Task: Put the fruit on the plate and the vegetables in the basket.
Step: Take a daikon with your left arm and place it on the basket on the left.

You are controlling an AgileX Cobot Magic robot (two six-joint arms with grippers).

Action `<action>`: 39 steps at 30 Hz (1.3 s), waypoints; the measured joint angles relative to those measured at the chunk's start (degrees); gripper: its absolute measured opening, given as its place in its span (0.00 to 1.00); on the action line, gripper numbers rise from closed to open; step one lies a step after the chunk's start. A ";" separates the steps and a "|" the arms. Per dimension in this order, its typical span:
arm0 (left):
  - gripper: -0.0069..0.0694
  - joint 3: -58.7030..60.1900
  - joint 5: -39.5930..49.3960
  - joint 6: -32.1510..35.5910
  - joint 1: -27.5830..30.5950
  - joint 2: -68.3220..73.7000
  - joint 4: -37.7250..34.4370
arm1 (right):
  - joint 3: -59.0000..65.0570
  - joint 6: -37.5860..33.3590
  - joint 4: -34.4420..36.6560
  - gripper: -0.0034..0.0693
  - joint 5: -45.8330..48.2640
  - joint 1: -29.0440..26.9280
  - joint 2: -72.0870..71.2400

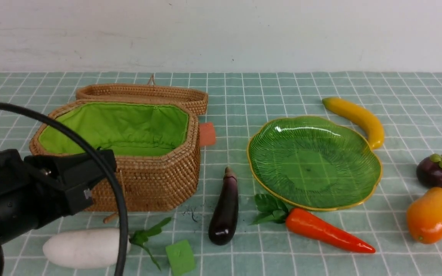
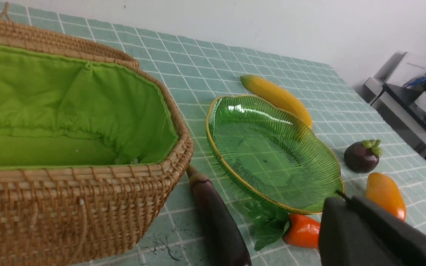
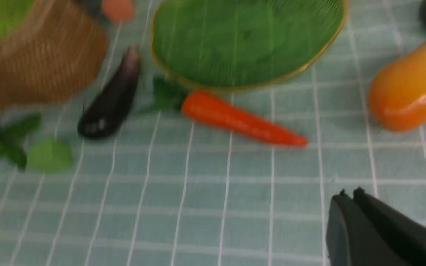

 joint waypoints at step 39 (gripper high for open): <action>0.07 0.00 4.15 22.38 0.00 1.49 -8.42 | -10.90 -1.66 -1.81 0.10 12.09 19.73 13.28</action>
